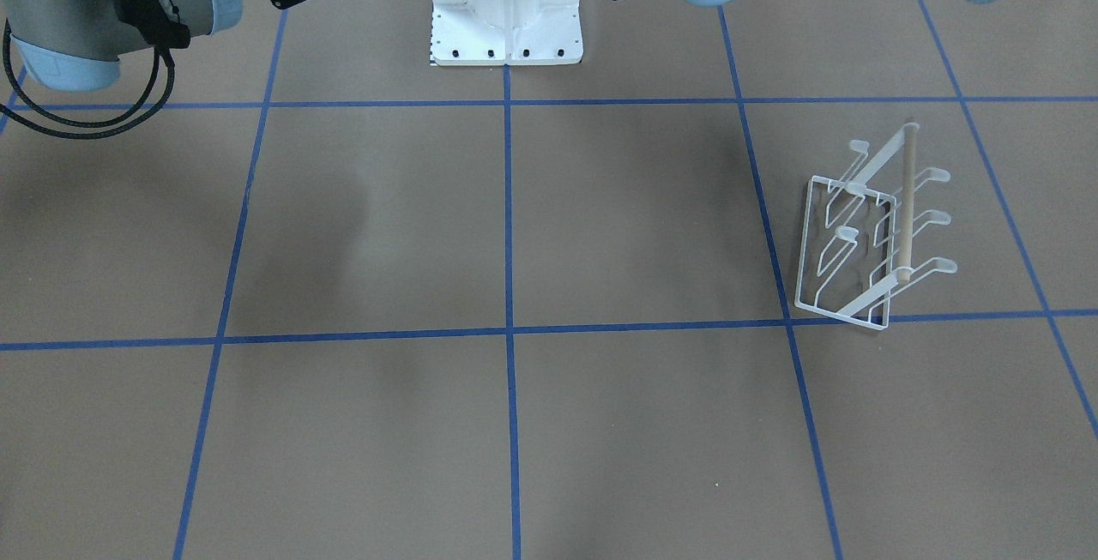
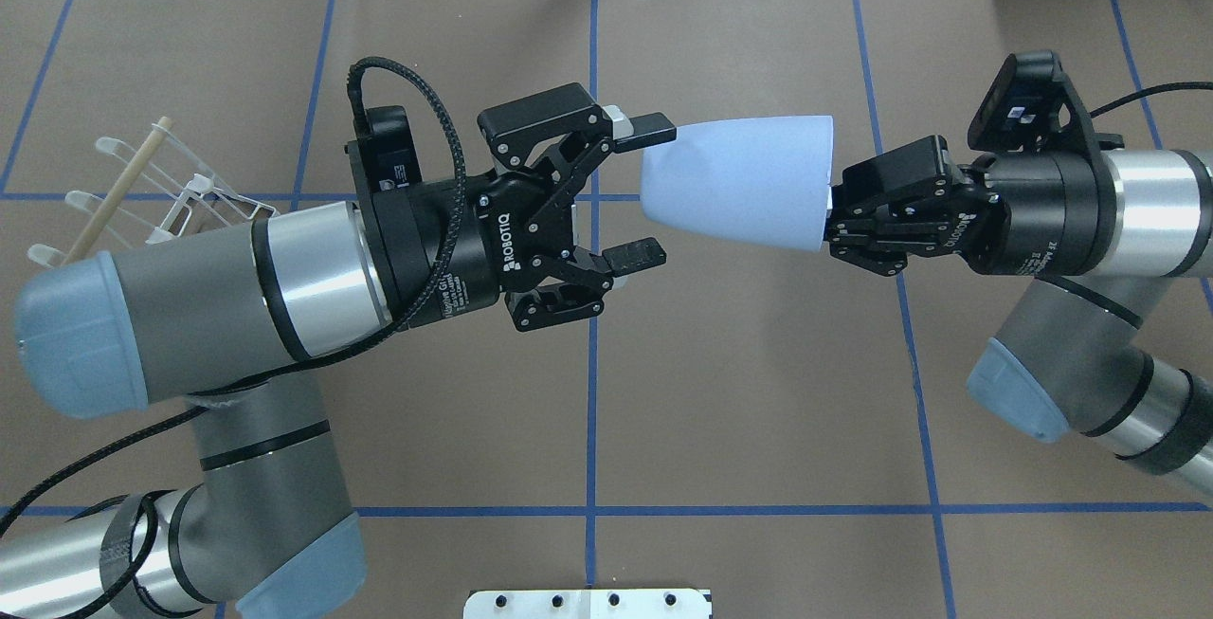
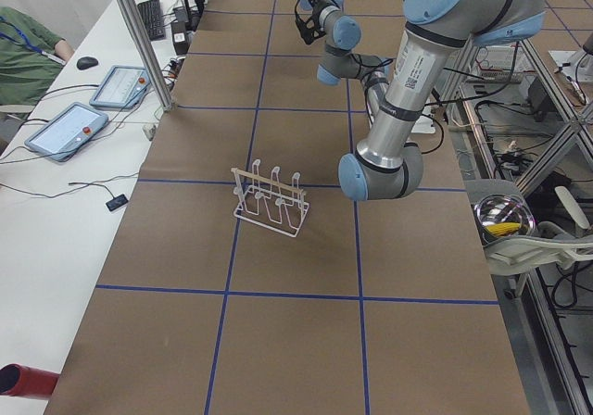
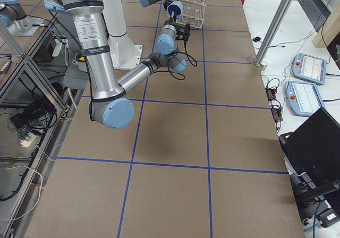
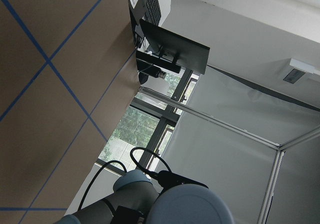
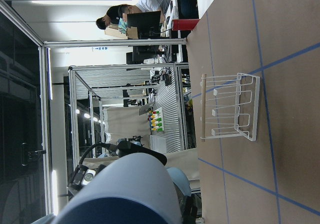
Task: Hang cup on cup holder
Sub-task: 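Bring the left gripper to the cup's open end while the right gripper holds it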
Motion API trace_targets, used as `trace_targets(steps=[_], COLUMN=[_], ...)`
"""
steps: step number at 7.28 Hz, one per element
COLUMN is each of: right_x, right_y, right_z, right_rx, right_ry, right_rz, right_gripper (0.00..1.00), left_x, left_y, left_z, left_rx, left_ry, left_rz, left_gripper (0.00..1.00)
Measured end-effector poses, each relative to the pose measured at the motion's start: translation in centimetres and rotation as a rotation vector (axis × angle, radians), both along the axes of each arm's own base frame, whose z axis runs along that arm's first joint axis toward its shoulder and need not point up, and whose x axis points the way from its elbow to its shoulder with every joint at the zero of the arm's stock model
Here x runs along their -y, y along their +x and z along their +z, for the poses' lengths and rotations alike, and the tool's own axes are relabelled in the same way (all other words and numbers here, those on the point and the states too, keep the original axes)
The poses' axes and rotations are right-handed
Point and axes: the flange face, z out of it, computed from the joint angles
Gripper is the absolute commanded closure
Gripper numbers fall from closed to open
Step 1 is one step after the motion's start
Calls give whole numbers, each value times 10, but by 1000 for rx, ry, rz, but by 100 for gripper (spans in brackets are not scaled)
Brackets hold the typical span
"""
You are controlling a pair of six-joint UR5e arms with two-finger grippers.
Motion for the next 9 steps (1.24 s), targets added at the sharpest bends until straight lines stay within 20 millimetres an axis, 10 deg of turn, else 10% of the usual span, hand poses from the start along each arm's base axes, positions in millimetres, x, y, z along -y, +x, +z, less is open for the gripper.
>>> trace_targets(steps=[9], right_x=[-24], right_y=[-15], right_z=[-2], right_rx=[50], right_ry=[49], right_rz=[-63], right_gripper=[100], left_x=[-3], left_y=[-2], left_z=[0], left_rx=[10], left_ry=[36], left_rz=[-6], left_gripper=[2])
